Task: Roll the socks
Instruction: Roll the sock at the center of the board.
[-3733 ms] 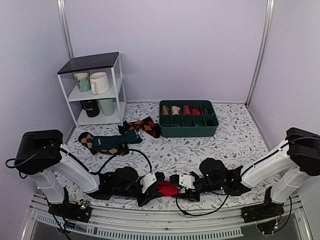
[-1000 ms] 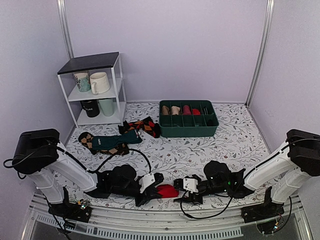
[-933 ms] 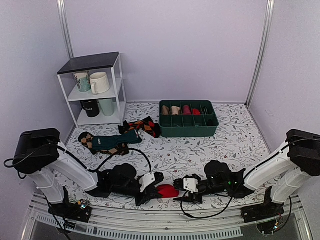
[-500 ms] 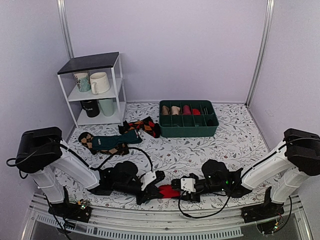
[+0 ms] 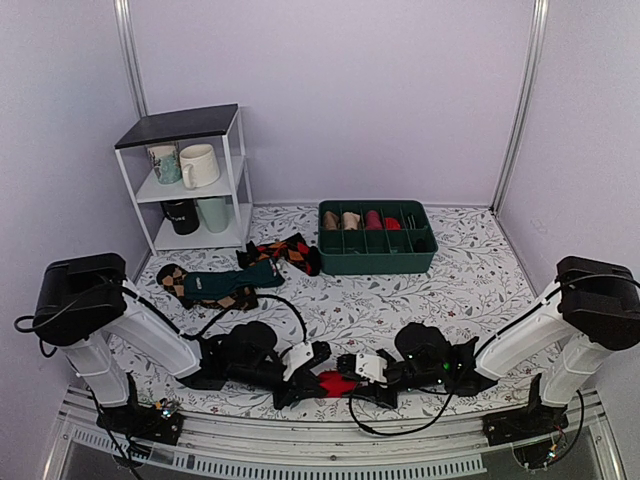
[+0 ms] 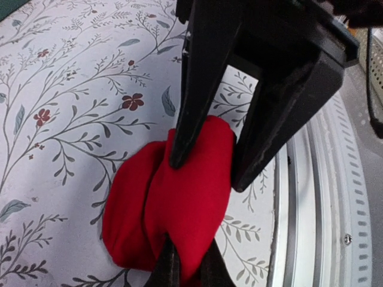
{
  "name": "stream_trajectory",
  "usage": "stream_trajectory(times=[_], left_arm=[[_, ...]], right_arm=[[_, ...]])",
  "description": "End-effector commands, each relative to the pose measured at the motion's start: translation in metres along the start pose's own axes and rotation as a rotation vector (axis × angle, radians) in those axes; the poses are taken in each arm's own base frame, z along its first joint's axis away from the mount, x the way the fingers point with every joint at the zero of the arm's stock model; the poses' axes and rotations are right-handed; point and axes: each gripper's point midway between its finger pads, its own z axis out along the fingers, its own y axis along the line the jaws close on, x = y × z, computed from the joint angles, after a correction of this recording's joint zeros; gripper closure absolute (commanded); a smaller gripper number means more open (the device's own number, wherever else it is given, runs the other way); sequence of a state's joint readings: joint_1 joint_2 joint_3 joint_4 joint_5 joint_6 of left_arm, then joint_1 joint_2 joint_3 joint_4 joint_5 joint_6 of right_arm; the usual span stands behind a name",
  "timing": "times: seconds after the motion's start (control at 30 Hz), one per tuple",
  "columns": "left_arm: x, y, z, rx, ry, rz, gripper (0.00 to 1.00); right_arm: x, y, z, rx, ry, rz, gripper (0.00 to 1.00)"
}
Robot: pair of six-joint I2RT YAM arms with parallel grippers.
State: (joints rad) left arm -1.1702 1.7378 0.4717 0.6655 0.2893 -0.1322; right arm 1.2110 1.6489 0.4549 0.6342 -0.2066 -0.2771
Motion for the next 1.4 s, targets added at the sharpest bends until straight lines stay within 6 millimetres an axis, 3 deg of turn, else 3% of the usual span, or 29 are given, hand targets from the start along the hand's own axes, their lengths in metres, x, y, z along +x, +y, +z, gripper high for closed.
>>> stream_trajectory(times=[0.0, 0.13, 0.23, 0.27, 0.33, 0.47, 0.6, 0.9, 1.1, 1.37], left_arm=[[0.072, 0.007, -0.004, -0.022, 0.249, -0.085, 1.0], [0.064, 0.008, -0.002, -0.025, 0.225, -0.069, 1.0], [0.058, 0.007, 0.001, -0.015, 0.215, -0.056, 1.0], [0.055, 0.009, 0.001, -0.024, 0.205, -0.048, 0.96], [0.04, 0.01, -0.002, -0.044, 0.146, -0.018, 0.64], [0.005, 0.016, -0.024, -0.14, 0.008, 0.089, 0.6], [-0.021, 0.007, -0.046, -0.195, -0.105, 0.292, 0.59], [-0.022, -0.013, -0.037, -0.195, -0.131, 0.478, 0.57], [-0.006, 0.001, -0.025, -0.289, -0.069, 0.476, 0.56], [0.002, 0.019, -0.03, -0.43, -0.048, 0.495, 0.56]], right_arm=[[0.031, 0.011, 0.009, -0.035, 0.129, 0.094, 0.73], [0.046, 0.013, 0.014, -0.046, 0.195, 0.149, 0.79], [0.056, 0.016, 0.018, -0.053, 0.243, 0.195, 0.91], [0.059, 0.017, 0.018, -0.059, 0.256, 0.213, 0.94], [0.064, 0.019, 0.018, -0.065, 0.281, 0.252, 0.96], [0.066, 0.02, 0.015, -0.08, 0.306, 0.323, 0.96], [0.071, 0.018, 0.011, -0.09, 0.333, 0.4, 0.96], [0.08, 0.02, 0.015, -0.135, 0.441, 0.519, 0.96], [0.088, 0.02, 0.013, -0.137, 0.488, 0.564, 0.97], [0.093, 0.025, 0.012, -0.169, 0.52, 0.603, 0.97]])
